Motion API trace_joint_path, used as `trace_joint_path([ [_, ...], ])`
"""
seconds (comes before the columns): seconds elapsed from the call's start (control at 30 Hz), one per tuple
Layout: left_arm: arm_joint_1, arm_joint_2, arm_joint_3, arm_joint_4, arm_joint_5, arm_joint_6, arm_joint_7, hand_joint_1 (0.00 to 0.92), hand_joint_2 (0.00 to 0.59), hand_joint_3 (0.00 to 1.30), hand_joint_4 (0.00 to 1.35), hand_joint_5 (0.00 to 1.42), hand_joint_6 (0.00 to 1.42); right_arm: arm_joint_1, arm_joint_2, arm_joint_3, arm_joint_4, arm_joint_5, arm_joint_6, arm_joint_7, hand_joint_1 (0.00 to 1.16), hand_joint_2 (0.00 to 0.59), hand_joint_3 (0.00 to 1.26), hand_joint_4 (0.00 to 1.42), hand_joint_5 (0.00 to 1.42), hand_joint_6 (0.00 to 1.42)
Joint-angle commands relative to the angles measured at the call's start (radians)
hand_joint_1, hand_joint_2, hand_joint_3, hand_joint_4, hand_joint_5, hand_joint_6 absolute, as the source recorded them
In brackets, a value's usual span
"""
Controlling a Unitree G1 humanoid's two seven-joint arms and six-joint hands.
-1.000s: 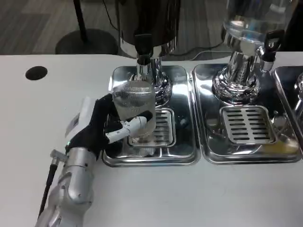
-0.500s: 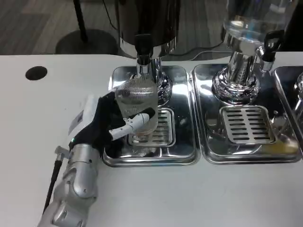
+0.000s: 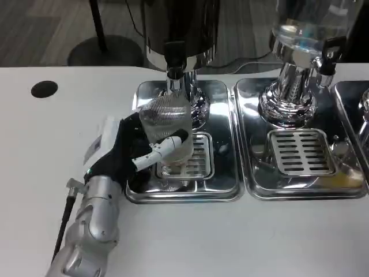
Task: Grasp the cup under the faucet to collect the drink, then remove the cup.
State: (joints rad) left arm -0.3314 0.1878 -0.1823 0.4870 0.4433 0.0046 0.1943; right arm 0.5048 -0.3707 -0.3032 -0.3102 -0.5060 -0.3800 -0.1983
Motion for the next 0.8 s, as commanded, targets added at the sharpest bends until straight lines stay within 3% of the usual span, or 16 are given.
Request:
trace_joint_path([
  [0.03,-0.003,0.004,-0.006,-0.003,-0.004,0.002,-0.014,0.343,0.152,0.29,0.28,0.36,0.29,0.003,0.003,-0.011,0.0,0.009,-0.018,0.002,0.65,0.462,0.18,0.2,0.11,0.06],
  [0.07,-0.001,0.007,-0.004,-0.005,-0.006,0.0,-0.017,0.333,0.137,0.28,0.27,0.35,0.29,0.01,-0.015,0.009,-0.017,0.014,0.023,-0.012,0.65,0.463,0.18,0.2,0.11,0.06],
  [0.3,0.008,0.018,-0.002,-0.013,-0.008,-0.004,-0.025,0.309,0.089,0.24,0.2,0.26,0.26,0.002,0.001,-0.004,0.001,0.01,-0.016,-0.007,0.66,0.467,0.18,0.21,0.12,0.06],
  [0.8,0.014,0.028,-0.006,-0.026,-0.005,-0.009,-0.04,0.264,0.028,0.15,0.08,0.16,0.17,-0.001,0.009,-0.011,0.004,0.01,-0.023,-0.004,0.67,0.469,0.18,0.21,0.12,0.06],
])
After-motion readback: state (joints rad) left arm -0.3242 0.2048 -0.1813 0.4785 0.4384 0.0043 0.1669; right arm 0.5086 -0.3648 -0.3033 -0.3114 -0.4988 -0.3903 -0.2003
